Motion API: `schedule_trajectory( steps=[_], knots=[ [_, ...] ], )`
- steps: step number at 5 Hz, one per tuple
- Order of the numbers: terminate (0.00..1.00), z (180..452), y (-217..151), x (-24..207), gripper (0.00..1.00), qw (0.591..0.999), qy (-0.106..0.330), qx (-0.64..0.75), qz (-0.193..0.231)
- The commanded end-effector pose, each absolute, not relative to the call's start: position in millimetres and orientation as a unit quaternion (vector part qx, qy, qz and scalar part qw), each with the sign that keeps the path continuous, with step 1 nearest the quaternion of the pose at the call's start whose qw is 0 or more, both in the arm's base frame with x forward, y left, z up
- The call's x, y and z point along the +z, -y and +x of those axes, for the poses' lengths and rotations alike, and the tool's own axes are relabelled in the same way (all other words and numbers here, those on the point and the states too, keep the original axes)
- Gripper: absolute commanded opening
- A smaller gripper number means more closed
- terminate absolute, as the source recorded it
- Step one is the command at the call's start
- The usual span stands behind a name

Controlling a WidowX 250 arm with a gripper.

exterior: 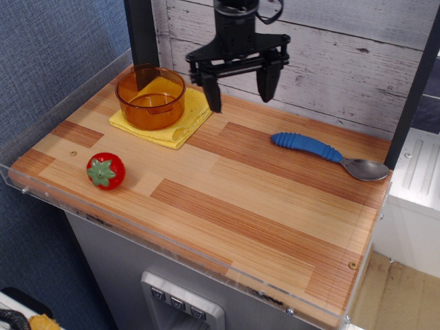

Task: Move the blue spoon behind vegetable

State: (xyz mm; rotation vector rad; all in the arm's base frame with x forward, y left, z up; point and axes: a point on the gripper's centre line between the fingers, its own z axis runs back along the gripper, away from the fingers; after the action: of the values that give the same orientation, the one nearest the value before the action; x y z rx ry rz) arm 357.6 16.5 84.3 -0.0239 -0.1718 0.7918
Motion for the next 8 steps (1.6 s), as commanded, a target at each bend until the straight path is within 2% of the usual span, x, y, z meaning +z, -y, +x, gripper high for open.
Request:
schedule_trajectory(
  steps=[1, 2, 3, 4, 6, 8],
  knots=[
    [0.00, 376, 14, 94, 1.00, 0.829, 0.124, 0.544, -0.036],
    [0.00, 378, 24, 86, 1.00, 0.770, 0.112, 0.626, -0.054],
    [0.00, 386, 30, 80, 1.00, 0.771, 0.099, 0.625, -0.069],
    [0.00, 392, 37, 72, 1.00, 0.754, 0.113, 0.638, -0.106],
    [0.00, 405, 49, 58, 1.00, 0.759, 0.082, 0.641, -0.077],
    [0.00, 405, 52, 50, 1.00, 0.766, 0.068, 0.637, -0.057]
  ],
)
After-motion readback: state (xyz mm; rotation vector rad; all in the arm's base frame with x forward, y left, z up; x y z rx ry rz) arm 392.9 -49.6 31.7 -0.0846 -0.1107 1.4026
